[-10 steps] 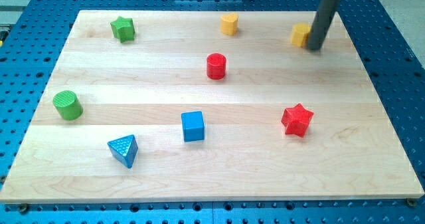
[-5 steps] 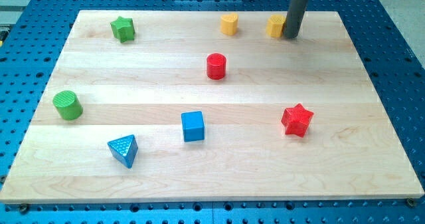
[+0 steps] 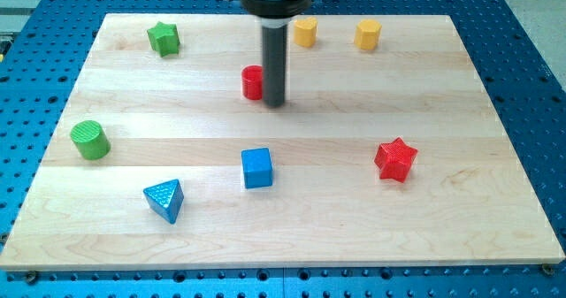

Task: Move the red circle to the bottom left of the yellow heart

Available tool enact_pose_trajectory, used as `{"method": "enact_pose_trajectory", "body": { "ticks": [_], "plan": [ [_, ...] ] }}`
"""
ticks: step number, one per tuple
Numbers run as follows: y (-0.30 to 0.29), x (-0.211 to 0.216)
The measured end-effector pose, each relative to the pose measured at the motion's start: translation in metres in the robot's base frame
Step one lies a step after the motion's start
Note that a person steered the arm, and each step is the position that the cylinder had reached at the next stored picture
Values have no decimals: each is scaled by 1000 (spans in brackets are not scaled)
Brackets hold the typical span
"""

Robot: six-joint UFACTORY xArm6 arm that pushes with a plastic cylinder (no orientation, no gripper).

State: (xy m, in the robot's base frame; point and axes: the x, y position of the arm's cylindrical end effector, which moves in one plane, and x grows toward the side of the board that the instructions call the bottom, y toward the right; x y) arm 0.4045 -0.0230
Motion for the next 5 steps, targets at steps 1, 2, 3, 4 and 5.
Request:
{"method": "enact_pose_trajectory", "body": {
  "ticks": [1, 2, 3, 4, 5],
  "plan": [
    [-31, -7],
    [-34, -69],
    [-6, -77],
    [6, -33],
    [30, -83]
  ]
}}
